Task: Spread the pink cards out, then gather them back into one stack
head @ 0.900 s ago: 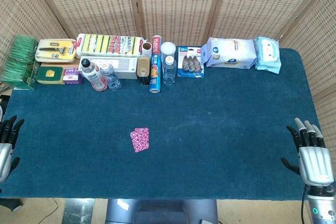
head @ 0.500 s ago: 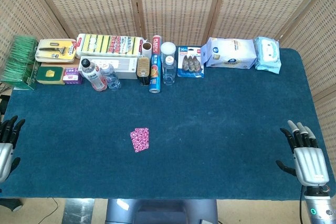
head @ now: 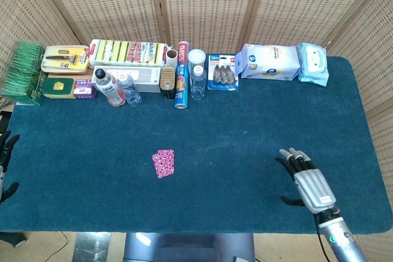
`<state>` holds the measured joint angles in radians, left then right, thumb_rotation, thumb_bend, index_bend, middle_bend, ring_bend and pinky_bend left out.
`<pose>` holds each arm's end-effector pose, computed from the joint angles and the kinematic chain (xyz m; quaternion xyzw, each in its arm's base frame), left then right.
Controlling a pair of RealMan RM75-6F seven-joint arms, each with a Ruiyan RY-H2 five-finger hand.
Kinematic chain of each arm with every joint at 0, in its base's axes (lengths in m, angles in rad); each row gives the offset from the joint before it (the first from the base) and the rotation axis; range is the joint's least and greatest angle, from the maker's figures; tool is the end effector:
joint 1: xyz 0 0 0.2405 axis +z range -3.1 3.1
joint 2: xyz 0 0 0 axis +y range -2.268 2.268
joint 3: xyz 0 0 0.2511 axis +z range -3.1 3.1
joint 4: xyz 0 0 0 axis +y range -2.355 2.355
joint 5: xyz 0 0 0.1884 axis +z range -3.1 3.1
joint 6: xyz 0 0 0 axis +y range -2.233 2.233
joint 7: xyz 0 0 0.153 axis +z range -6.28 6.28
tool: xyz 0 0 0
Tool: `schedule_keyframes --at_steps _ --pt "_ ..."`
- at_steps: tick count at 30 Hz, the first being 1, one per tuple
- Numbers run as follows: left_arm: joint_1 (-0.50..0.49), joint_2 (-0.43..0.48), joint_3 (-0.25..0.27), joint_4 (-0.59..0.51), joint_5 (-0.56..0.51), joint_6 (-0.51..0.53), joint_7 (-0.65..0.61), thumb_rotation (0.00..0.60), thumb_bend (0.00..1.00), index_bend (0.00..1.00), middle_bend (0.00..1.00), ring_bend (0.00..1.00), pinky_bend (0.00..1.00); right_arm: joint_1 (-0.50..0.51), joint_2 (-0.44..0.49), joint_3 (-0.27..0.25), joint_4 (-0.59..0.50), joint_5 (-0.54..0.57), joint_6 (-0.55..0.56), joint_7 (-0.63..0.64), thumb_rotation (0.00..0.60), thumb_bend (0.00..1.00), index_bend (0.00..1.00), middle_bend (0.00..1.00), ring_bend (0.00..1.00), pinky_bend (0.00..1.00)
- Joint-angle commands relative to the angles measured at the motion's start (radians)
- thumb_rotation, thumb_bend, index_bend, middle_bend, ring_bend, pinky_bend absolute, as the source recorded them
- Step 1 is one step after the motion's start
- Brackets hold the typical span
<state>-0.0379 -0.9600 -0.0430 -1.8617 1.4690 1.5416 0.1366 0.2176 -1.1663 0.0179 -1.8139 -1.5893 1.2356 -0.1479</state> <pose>-0.2710 0.1705 0.2118 -0.5792 -0.3806 -0.3694 0.6190 -0.2272 -0.2024 0.1057 0.6977 -0.4114 0.3867 0.4410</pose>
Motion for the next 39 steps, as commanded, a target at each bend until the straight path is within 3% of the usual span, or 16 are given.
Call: schedule_keyframes --at_steps 1,8,15,18,24,30,39 --pt "0.005 0.014 -0.006 -0.002 -0.002 0.007 -0.031 0.600 0.05 0.00 0.00 0.00 0.05 0.098 -0.015 0.002 -0.107 0.044 -0.158 -0.055 0.600 0.00 0.15 0.12 0.01 0.05" --pt "0.002 0.031 -0.012 0.012 -0.008 -0.001 -0.091 0.600 0.05 0.00 0.00 0.00 0.05 0.203 -0.119 0.057 -0.165 0.164 -0.285 -0.209 0.600 0.00 0.15 0.14 0.00 0.04" --pt "0.014 0.023 0.012 0.015 0.046 0.014 -0.083 0.600 0.05 0.00 0.00 0.00 0.05 0.371 -0.255 0.158 -0.161 0.427 -0.410 -0.311 0.600 0.00 0.15 0.14 0.00 0.04" --pt "0.013 0.013 0.017 0.013 0.055 0.012 -0.064 0.600 0.05 0.00 0.00 0.00 0.05 0.487 -0.359 0.206 -0.122 0.579 -0.445 -0.387 0.600 0.00 0.14 0.14 0.00 0.03" --pt "0.016 0.006 0.019 0.017 0.064 0.018 -0.060 0.600 0.05 0.00 0.00 0.00 0.05 0.664 -0.467 0.242 -0.055 0.876 -0.411 -0.504 0.600 0.00 0.14 0.16 0.01 0.03" --pt "0.010 0.011 0.019 0.016 0.062 0.006 -0.072 0.600 0.05 0.00 0.00 0.00 0.05 0.792 -0.563 0.258 -0.019 1.086 -0.330 -0.570 0.600 0.00 0.13 0.16 0.01 0.04" --pt "0.007 0.020 0.022 0.021 0.063 -0.006 -0.095 0.600 0.05 0.00 0.00 0.00 0.05 0.888 -0.653 0.259 0.059 1.165 -0.274 -0.593 0.600 0.00 0.13 0.16 0.01 0.03"
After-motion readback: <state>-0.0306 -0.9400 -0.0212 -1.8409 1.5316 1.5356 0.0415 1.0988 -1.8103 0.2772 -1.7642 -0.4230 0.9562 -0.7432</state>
